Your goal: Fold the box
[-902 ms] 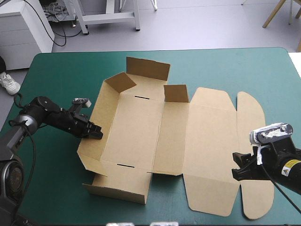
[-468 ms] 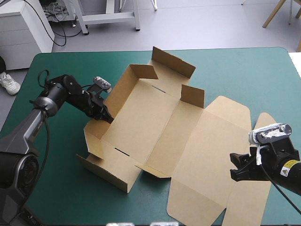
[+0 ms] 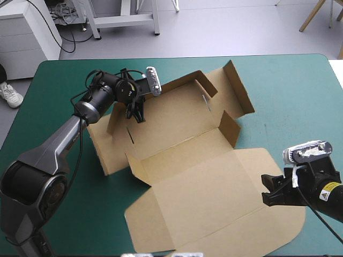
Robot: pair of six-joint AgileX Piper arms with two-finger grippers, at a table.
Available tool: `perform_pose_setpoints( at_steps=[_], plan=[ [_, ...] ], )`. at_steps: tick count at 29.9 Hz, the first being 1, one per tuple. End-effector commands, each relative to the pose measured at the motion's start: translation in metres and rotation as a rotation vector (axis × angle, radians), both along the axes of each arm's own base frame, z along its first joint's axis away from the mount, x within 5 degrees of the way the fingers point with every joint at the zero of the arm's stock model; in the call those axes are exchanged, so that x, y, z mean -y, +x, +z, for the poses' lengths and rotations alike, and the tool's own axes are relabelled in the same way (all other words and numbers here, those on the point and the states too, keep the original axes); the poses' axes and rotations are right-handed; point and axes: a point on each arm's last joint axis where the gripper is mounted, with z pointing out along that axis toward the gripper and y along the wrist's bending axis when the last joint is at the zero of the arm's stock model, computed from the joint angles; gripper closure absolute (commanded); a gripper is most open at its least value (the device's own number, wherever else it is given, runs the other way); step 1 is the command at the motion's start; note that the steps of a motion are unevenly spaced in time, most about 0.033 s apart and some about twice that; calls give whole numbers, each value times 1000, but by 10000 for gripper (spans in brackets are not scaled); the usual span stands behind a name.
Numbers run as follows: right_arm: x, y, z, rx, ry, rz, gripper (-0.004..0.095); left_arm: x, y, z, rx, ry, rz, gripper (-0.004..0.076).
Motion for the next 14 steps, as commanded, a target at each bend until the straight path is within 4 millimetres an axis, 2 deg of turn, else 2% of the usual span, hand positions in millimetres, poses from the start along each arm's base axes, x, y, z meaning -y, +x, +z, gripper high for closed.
perform_pose_setpoints(
  at_steps=[1, 4, 10, 14],
  plan=[
    [-1, 4, 12, 79, 40, -15, 359, 20, -5, 48, 320, 6, -114, 734],
    [0, 4, 13, 77, 60, -49, 359, 37, -13, 51, 390, 82, -201, 734],
    [5, 7, 14, 86, 70, -133, 359, 72, -43, 51, 351, 129, -284, 734],
    [12, 8, 19, 124, 18, -187, 359, 87, -72, 70, 399, 129, -277, 734]
  ],
)
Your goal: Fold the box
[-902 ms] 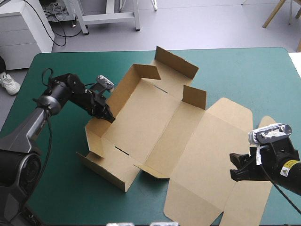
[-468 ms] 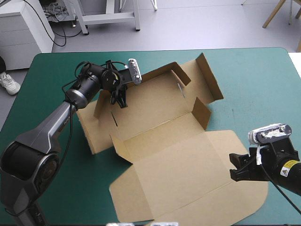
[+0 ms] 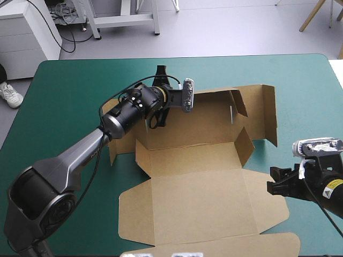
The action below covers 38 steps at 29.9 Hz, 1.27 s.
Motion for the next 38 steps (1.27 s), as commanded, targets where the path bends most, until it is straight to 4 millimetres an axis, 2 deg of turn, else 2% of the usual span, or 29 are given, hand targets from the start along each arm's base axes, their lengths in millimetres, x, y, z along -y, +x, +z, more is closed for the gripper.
perform_pose_setpoints(
  at_steps=[1, 3, 6, 11, 16, 20, 24, 28, 34, 38],
  plan=[
    [5, 3, 21, 123, -9, -44, 359, 8, -36, 55, 141, -76, -23, 734],
    [7, 2, 29, 158, -18, -60, 359, 14, -54, 66, 167, -80, -32, 734],
    [12, 1, 39, 204, -52, -95, 359, 20, -76, 71, 200, -86, -36, 734],
    [19, -4, 56, 264, -81, -142, 359, 15, -104, 53, 268, -45, 6, 734],
    [19, -1, 70, 300, -75, -145, 393, -1, -110, 31, 305, -35, 61, 734],
    [15, 12, 85, 306, -78, -134, 409, -5, -112, 23, 313, -75, 82, 734],
    [10, 31, 103, 311, -87, -124, 410, -8, -112, 23, 291, -130, 161, 734],
    [4, 51, 119, 321, -86, -101, 423, -6, -113, 23, 298, -131, 152, 734],
    [-5, 85, 124, 277, -102, -72, 424, -1, -124, 11, 404, -85, 115, 734],
    [-4, 106, 124, 236, -117, -62, 441, 2, -131, -2, 426, -79, 96, 734]
  ],
)
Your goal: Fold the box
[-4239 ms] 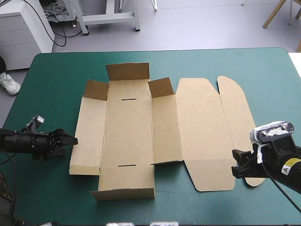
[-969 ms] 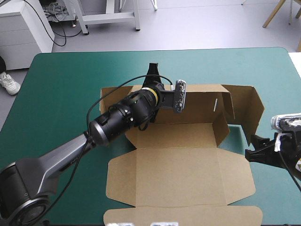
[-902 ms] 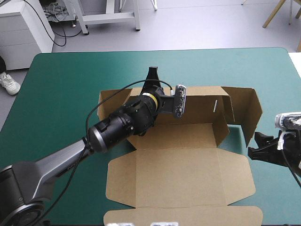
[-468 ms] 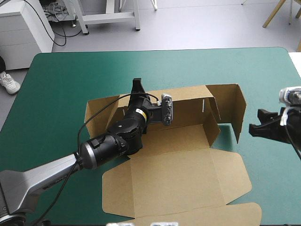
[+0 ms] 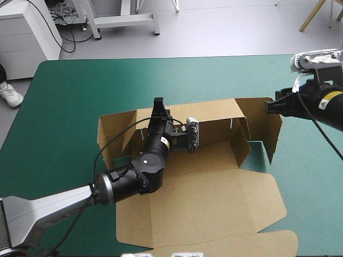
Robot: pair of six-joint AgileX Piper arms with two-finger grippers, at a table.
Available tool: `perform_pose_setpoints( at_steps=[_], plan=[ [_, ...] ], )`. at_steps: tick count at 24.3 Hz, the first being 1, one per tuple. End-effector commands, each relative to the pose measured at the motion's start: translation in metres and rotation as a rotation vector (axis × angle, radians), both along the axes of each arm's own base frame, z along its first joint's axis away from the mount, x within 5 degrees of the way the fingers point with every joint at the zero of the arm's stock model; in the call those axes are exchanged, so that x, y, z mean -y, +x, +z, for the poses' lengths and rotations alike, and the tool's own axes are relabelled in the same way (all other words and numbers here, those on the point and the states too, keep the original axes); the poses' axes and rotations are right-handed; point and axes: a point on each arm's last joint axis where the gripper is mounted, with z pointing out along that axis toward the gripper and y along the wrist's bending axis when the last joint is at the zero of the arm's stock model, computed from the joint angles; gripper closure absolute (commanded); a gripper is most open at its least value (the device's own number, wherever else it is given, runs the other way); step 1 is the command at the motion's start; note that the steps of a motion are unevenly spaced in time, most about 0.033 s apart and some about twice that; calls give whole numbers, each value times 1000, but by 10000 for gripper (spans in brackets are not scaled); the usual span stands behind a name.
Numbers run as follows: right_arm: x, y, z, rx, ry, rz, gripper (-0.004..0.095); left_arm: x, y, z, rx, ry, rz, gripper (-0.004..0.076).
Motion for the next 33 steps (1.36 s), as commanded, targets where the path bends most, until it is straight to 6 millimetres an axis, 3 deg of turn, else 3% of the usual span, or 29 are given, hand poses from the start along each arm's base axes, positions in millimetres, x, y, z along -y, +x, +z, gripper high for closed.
perform_pose_setpoints(
  at_steps=[1, 7, 14, 16, 21, 24, 30, 33],
  plan=[
    [7, 15, 17, 71, 13, 12, 441, -3, -8, 18, 90, -38, -25, 734],
    [36, 45, 23, 58, 144, 23, 441, -4, -8, 16, 83, -56, -8, 734],
    [52, 86, 2, -30, 153, -12, 440, -5, -7, 18, 77, -66, 15, 734],
    [54, 110, -12, -77, 165, -14, 441, -7, -7, 18, 81, -62, 28, 734],
    [51, 146, -20, -102, 209, 28, 440, -4, -8, 19, 88, -63, -5, 734],
    [42, 166, -36, -127, 167, 73, 427, -3, -7, 19, 92, -63, -17, 734],
    [32, 189, -68, -241, 162, 95, 426, -3, -7, 20, 103, -56, -17, 734],
    [33, 190, -77, -300, 146, 96, 426, -3, -7, 20, 103, -56, -17, 734]
  ],
)
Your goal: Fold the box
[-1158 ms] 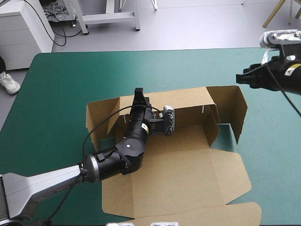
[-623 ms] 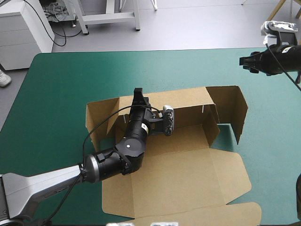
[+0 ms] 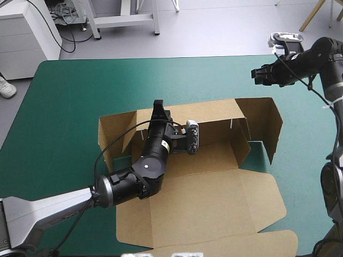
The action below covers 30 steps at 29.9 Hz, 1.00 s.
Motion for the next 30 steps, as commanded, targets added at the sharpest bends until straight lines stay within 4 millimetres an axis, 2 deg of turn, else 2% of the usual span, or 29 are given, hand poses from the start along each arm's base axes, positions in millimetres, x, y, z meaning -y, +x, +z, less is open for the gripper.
perform_pose_setpoints(
  at_steps=[1, 10, 15, 22, 30],
  plan=[
    [1, -10, 21, 55, -19, 0, 426, -2, -3, 25, 72, -51, -21, 734],
    [1, -12, 4, -16, -19, -1, 427, -2, -3, 25, 71, -52, -25, 734],
    [-1, -21, -4, -47, -10, 8, 427, -2, -3, 25, 73, -51, -26, 734],
    [-2, -44, 1, -17, -20, 16, 456, -2, -3, 25, 73, -51, -26, 734],
    [-7, -74, -10, 42, 9, 23, 466, -1, -3, 26, 83, -40, -34, 734]
  ],
)
